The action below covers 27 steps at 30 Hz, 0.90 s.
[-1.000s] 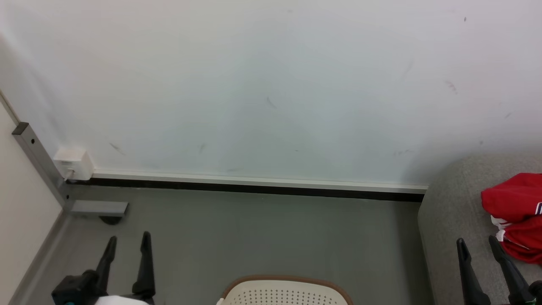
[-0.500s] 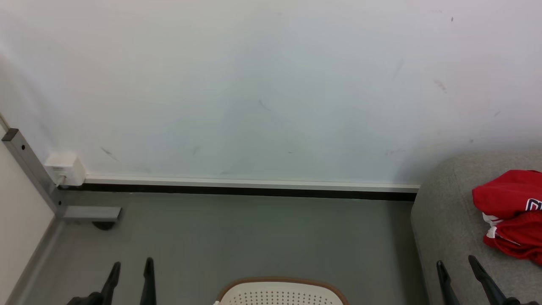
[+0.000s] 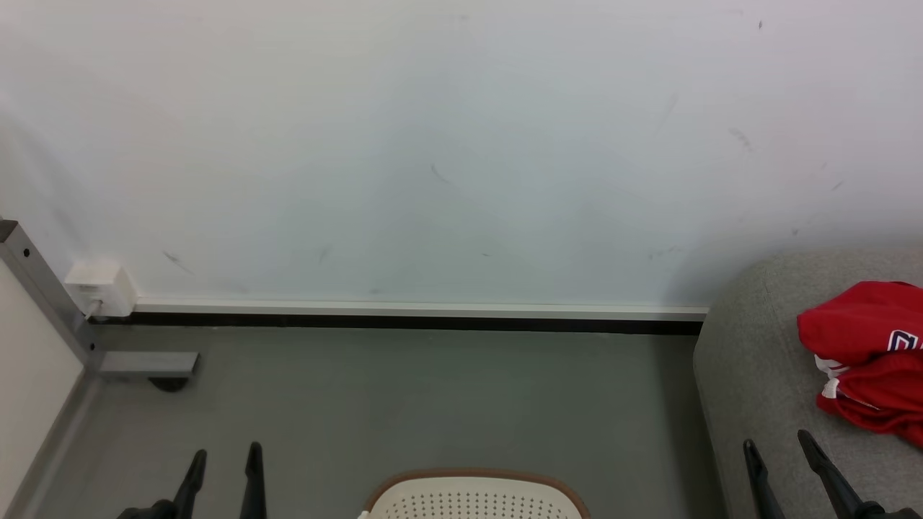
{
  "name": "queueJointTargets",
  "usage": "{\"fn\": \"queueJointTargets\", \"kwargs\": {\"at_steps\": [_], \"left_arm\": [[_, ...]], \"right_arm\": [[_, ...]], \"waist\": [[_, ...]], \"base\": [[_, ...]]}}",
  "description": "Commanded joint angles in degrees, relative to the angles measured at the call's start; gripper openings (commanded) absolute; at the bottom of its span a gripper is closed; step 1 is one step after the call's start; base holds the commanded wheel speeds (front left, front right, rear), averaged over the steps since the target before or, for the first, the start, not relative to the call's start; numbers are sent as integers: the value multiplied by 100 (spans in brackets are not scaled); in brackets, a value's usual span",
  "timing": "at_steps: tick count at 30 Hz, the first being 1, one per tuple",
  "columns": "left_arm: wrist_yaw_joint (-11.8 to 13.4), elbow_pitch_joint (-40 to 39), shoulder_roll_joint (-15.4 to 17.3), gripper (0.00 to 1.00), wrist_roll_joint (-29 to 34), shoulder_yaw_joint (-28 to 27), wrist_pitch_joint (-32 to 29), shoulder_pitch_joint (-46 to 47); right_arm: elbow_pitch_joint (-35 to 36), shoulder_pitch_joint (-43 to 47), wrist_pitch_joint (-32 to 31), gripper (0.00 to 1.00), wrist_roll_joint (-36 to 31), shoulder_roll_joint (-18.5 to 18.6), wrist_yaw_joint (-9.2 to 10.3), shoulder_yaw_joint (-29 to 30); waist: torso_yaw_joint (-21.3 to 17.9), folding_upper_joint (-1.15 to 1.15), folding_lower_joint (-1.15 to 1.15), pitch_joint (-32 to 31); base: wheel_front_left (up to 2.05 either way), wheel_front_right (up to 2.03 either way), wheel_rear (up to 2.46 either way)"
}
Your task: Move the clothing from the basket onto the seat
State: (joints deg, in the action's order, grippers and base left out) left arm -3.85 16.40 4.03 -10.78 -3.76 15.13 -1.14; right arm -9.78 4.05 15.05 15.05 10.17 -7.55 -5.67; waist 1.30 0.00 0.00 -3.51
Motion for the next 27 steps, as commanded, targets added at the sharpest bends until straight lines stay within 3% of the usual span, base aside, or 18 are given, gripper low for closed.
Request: {"fn": "queueJointTargets", "kwargs": {"at_steps": [1,16,17,21,27], "left_arm": [[-27,32,-19,100,9,-38,3,65],[-205,181,-78,100,155,-184,3,139],[-192,191,-91,0,65,-167,-3,88],[-194,376,-149,0,-22,-173,-49,17],[-209,373,-145,0,-694,-233,-277,127]], "right_arm": [[-5,-60,16,100,-30,26,13,5],[-89,-151,17,100,57,24,13,-128],[-92,-78,-2,0,12,7,-1,-135],[-233,20,-42,0,101,-70,-1,-152],[-246,-73,-206,0,763,-110,0,-53]], "waist": [[1,0,0,7],[27,0,0,-8],[23,0,0,-7],[20,0,0,-5],[13,0,0,12]], "base": [[0,0,0],[0,0,0],[0,0,0],[0,0,0],[0,0,0]]}}
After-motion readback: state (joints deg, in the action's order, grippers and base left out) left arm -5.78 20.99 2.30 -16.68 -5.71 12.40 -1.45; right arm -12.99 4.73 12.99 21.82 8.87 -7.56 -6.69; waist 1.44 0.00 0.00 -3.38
